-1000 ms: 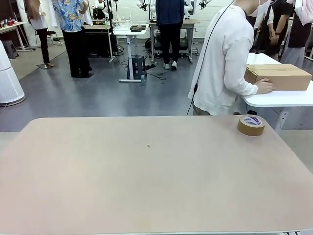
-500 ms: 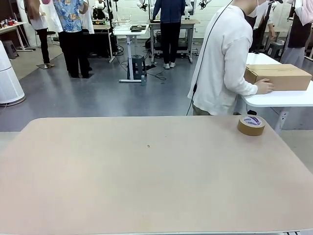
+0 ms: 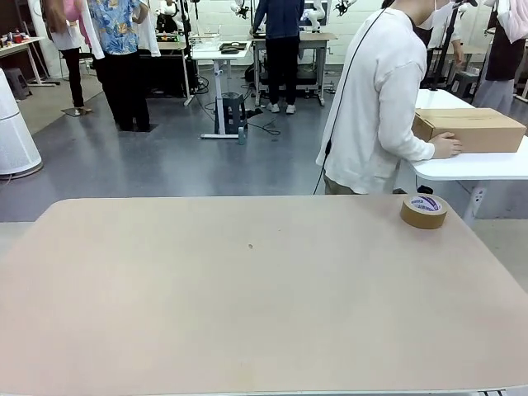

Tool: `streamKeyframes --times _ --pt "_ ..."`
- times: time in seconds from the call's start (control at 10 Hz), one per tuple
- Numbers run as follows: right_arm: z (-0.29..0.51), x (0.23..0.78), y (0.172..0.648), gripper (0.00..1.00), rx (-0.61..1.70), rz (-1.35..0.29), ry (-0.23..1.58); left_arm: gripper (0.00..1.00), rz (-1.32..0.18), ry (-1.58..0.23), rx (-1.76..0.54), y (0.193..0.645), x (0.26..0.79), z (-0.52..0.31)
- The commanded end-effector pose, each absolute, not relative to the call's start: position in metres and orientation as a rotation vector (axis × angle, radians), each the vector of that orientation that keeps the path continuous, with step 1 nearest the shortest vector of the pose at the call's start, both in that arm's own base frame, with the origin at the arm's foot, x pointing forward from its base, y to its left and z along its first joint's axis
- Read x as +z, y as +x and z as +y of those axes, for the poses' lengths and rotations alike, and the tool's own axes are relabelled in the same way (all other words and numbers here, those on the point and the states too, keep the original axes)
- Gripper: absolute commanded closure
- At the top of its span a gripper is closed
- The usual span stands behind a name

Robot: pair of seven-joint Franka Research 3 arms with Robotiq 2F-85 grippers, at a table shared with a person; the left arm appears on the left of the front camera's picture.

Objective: Wrap the clocks to prevent damage.
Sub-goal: After the human seals the box with tape, release both hands from the side flaps of the Package Box.

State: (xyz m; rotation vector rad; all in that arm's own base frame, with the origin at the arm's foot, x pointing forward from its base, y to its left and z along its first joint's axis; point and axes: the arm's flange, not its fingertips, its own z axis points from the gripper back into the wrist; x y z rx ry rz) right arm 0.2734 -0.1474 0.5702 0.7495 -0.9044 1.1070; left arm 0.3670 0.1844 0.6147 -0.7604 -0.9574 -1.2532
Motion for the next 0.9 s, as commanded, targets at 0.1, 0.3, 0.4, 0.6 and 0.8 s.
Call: streamKeyframes --times 0.1,0.3,0.4,0.6,0.8 --pt "-0.1477 0.5698 0.2761 0.0 1.117 -0.92 0.758 0.0 -0.962 -0.768 -1.257 0.3659 0.6171 0.188" --pt "-0.1477 0.5698 0.2761 0.0 1.117 -0.92 0.758 0.0 -0.962 -0.768 -1.257 0.3659 0.6171 0.188" --pt "-0.1477 0.5698 0.2761 0.0 1.117 -0.92 0.758 0.0 -0.962 -0.768 -1.257 0.3659 0.6171 0.188" --pt "-0.1477 0.5698 0.2761 0.0 1.117 -0.92 0.758 0.0 -0.962 -0.768 -1.257 0.3659 0.6171 0.188" --pt "-0.1477 0.5698 0.2761 0.0 1.117 -0.92 0.758 0.0 -0.962 -0.768 -1.257 0.3659 0.6171 0.188"
